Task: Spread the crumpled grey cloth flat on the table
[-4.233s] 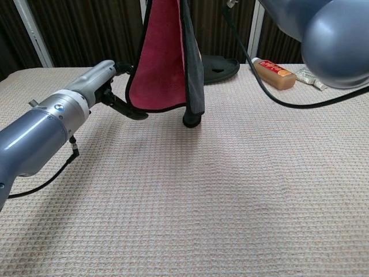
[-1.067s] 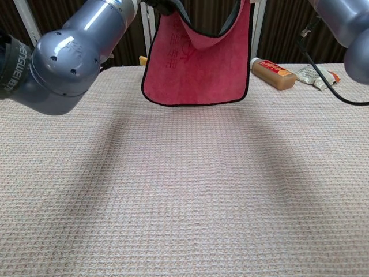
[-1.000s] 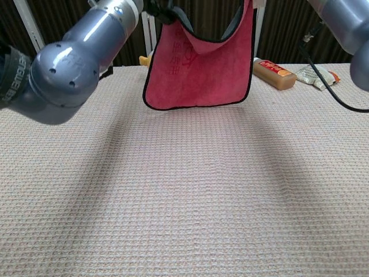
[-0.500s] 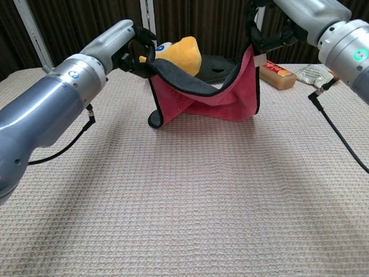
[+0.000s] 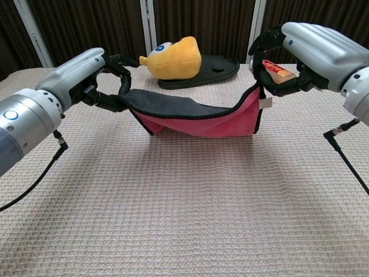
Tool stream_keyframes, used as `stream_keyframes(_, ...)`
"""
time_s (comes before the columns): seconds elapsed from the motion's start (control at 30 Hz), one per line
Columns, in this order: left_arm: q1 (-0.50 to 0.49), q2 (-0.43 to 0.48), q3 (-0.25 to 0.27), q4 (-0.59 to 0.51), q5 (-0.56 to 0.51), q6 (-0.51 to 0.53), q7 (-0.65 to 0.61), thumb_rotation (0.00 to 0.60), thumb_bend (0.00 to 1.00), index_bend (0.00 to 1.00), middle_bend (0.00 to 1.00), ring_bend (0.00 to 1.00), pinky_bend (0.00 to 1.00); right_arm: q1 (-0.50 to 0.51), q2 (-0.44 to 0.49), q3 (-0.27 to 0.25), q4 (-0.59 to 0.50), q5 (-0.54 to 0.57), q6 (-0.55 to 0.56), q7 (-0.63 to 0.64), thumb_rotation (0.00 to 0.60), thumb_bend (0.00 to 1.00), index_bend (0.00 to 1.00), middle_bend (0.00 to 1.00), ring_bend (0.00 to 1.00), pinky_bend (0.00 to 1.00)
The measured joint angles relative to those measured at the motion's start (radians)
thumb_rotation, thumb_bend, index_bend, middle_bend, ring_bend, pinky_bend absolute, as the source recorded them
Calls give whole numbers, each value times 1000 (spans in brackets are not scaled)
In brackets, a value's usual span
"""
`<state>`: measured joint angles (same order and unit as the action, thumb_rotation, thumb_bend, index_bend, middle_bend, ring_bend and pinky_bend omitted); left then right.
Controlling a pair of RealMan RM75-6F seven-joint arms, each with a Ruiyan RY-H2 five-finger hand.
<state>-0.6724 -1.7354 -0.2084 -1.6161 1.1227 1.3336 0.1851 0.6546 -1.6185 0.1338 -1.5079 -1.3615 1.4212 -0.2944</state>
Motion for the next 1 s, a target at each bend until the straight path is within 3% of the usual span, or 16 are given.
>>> stream_keyframes(0.57, 101, 28, 119, -87, 125, 38, 23, 600, 516, 727, 122, 0, 5, -110, 5, -81, -21, -81, 31, 3, 600, 568, 686, 285, 139, 188)
stream_keyframes(1.0, 155, 25, 166, -98, 190, 30, 35, 600, 515, 729, 125, 0, 5, -180, 4, -113, 1, -130, 36, 22, 600, 567, 687, 285, 139, 188)
